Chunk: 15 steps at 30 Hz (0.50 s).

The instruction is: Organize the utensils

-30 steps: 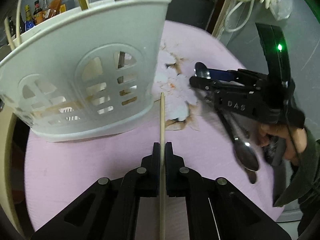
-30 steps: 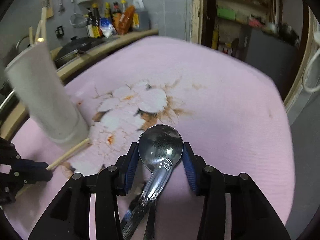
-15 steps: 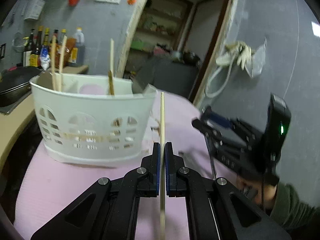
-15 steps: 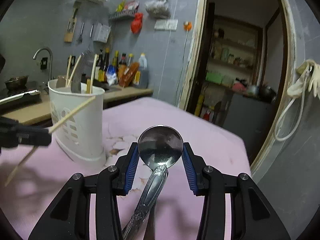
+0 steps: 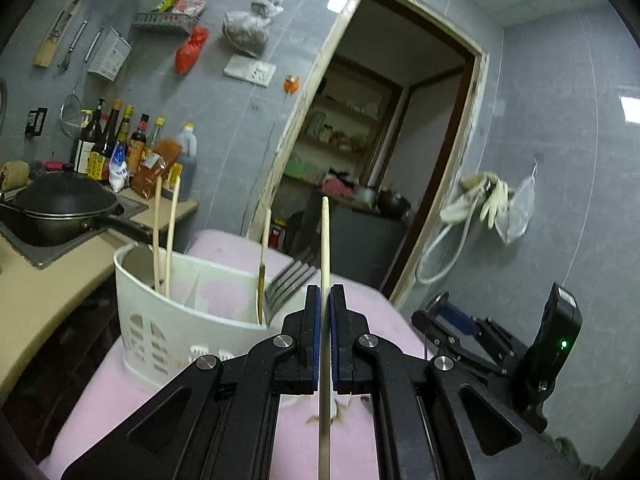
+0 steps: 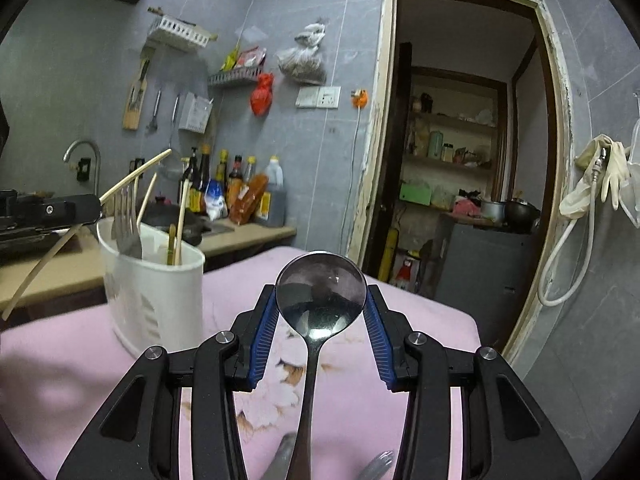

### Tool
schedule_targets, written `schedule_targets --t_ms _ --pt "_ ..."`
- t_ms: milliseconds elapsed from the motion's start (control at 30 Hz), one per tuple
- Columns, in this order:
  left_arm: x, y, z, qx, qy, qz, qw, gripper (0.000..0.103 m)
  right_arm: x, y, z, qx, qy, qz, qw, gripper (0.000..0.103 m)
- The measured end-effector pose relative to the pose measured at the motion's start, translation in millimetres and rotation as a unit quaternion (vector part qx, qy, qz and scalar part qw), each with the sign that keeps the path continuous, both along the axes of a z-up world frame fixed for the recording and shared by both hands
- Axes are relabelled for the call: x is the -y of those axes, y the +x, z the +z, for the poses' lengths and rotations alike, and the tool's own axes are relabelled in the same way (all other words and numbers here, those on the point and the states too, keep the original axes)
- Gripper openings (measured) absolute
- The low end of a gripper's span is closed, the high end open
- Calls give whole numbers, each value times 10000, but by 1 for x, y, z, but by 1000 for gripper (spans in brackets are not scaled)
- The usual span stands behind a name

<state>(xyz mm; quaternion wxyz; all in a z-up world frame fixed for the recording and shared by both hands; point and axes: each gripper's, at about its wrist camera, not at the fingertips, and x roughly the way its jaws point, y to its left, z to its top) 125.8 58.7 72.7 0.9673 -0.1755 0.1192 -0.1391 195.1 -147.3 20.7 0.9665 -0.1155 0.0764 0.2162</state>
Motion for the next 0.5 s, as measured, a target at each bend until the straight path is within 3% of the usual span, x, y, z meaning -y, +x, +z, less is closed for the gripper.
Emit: schedule_targets --t_ms 300,500 --pt "-35 3 37 508 -407 218 9976 3 -5 -1 35 54 607 451 9971 40" --pt "-71 25 48 907 -658 837 9902 3 -26 4 67 166 1120 836 9901 41"
